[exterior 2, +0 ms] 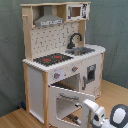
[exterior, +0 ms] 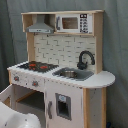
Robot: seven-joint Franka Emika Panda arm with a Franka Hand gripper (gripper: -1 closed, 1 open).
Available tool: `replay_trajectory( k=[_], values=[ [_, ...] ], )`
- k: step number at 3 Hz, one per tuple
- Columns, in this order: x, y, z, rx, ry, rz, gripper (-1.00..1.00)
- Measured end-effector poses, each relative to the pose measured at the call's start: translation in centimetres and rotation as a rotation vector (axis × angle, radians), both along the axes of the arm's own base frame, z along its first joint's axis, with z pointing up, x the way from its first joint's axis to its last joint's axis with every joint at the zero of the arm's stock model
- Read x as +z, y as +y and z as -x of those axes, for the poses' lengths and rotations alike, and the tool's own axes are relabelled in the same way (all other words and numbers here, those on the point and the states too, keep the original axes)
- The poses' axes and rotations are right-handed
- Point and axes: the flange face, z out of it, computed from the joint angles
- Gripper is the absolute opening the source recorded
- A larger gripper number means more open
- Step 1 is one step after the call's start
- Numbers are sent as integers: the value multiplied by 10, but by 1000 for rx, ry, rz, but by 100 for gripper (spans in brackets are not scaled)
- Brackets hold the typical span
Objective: Play with the kitchen
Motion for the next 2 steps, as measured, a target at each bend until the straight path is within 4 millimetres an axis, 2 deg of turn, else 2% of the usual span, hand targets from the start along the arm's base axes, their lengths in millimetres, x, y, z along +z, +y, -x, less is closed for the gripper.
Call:
replay_trajectory(
  k=[1, 2],
  values=[
    [-23, -23, -18, -40, 34, -21, 100],
    [-49, -45, -21, -70, 92, -38, 100]
  ],
)
